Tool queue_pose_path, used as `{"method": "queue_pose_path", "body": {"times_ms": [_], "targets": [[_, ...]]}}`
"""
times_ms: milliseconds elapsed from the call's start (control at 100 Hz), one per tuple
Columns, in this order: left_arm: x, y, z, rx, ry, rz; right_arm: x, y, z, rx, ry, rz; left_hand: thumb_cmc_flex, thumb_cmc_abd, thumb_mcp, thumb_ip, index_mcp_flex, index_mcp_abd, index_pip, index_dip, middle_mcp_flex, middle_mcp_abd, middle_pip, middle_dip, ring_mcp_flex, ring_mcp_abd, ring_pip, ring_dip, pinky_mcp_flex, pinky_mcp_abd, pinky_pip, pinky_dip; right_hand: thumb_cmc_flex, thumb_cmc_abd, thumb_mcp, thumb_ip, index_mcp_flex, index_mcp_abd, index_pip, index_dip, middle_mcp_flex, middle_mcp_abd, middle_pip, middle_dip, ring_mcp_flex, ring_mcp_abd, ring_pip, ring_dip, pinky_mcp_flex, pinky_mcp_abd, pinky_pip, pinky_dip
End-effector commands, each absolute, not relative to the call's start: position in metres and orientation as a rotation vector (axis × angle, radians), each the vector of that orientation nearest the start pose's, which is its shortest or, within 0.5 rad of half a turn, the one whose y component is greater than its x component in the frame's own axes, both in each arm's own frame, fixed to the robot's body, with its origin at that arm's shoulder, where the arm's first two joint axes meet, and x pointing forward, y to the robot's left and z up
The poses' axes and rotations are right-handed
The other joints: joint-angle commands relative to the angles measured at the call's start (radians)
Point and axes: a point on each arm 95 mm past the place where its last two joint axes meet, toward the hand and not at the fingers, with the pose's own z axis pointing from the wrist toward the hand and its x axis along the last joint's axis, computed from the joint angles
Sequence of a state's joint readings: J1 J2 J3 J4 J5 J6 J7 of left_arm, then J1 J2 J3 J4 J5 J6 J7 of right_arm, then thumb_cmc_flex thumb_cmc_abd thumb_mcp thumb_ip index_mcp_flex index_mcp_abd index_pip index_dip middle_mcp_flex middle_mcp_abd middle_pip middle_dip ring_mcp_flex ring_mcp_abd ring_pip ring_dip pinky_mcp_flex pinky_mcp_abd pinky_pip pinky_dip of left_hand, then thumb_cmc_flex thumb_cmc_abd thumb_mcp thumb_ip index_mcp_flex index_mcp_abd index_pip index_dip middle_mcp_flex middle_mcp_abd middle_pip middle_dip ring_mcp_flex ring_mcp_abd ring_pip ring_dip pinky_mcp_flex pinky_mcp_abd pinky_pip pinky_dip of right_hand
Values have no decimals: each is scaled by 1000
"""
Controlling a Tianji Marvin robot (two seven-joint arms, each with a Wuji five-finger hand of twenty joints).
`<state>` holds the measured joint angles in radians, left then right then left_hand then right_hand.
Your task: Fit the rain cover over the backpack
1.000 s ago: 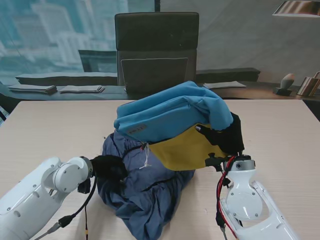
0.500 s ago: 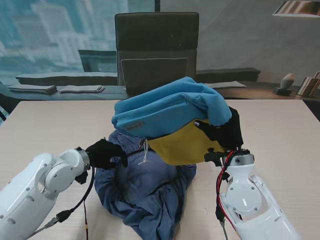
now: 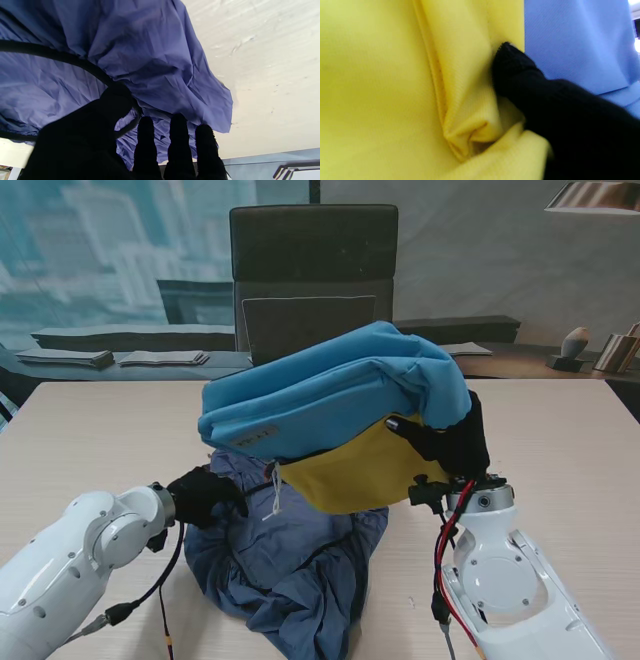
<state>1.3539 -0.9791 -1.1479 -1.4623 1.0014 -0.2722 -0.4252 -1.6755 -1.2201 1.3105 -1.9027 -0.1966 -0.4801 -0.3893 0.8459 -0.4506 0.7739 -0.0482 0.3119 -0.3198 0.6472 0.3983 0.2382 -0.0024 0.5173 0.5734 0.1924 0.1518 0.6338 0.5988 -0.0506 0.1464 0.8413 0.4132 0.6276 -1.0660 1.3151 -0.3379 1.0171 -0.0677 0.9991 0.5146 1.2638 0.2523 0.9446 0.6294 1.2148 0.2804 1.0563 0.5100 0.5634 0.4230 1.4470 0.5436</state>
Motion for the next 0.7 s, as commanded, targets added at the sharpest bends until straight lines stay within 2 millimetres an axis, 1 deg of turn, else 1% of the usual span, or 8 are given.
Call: {"method": "queue_pose_path", "body": {"times_ms": [0, 170, 200, 250, 350, 480, 580, 690], "targets": [[435, 34, -340, -1147, 2132, -1097, 349, 28, -175, -1259, -333, -2975, 28, -14, 54, -13, 53, -35, 27, -2, -33, -30, -17, -12, -27, -15, 6, 12, -14, -10, -34, -15, 49, 137, 73, 33, 23, -165, 72, 56, -9, 4, 27, 9, 50, -74, 23, 16, 1, -32, -6, 15], [435, 36, -351, -1139, 2160, -1044, 353, 26, -162, -1192, -307, -3024, -96, -67, -8, -26, 144, -70, 179, 83, -33, -25, -14, -4, -27, -10, 7, 12, -12, -6, -58, -26, 40, 140, 72, 32, 17, -186, 72, 60, -16, -16, 26, 5, 39, -88, 10, 15, 3, -34, -17, 11], [436, 37, -352, -1131, 2160, -1040, 354, 24, -160, -1187, -294, -3029, -88, -92, -43, -63, 170, -89, 226, 99, -34, -24, 1, 4, -21, -6, 10, 13, -13, -4, -52, -22, 41, 139, 74, 32, 17, -186, 72, 60, -17, -15, 25, 3, 37, -89, 7, 15, 3, -35, -19, 10], [436, 37, -353, -1117, 2165, -1033, 355, 22, -156, -1180, -260, -3019, -70, -107, -95, -87, 204, -110, 262, 103, -30, -28, 12, 5, -9, -22, 10, 11, -12, -5, -42, -17, 46, 137, 74, 32, 17, -181, 73, 62, -19, -11, 25, 1, 36, -84, 4, 15, 2, -35, -25, 7], [438, 38, -356, -1110, 2164, -1033, 358, 17, -149, -1147, -232, -3033, -21, -90, -217, -77, 270, -148, 343, 131, -2, -28, 24, -5, 3, -4, 17, 11, -13, -6, -27, -10, 39, 139, 76, 31, 13, -193, 74, 65, -21, -18, 30, 1, 38, -92, 3, 18, 10, -38, -29, 5], [440, 38, -356, -1102, 2136, -1057, 353, 17, -152, -1196, -233, -2970, -39, -21, -260, -77, 327, -160, 379, 203, 46, -18, 27, -15, 40, -17, 22, 7, -16, -3, -2, 3, 40, 136, 80, 30, 15, -189, 77, 67, -21, -8, 39, 4, 42, -89, 15, 26, 35, -15, -31, 2], [443, 36, -355, -1099, 2108, -1088, 349, 22, -162, -1272, -237, -2914, -42, 19, -274, -82, 313, -145, 365, 255, 97, 29, 24, -27, 77, 1, 32, 6, -15, 7, 38, 22, 44, 133, 83, 30, 15, -182, 79, 67, -19, -1, 43, 7, 47, -82, 24, 30, 42, -7, -31, 3], [447, 33, -354, -1134, 2038, -1156, 347, 29, -175, -1343, -249, -2876, -38, 11, -226, -94, 305, -104, 369, 311, 260, 158, 4, -59, 213, 105, 35, -8, 75, 75, 62, 36, 46, 131, 84, 30, 15, -179, 80, 66, -18, 3, 45, 8, 48, -80, 30, 32, 49, 2, -28, 7]]}}
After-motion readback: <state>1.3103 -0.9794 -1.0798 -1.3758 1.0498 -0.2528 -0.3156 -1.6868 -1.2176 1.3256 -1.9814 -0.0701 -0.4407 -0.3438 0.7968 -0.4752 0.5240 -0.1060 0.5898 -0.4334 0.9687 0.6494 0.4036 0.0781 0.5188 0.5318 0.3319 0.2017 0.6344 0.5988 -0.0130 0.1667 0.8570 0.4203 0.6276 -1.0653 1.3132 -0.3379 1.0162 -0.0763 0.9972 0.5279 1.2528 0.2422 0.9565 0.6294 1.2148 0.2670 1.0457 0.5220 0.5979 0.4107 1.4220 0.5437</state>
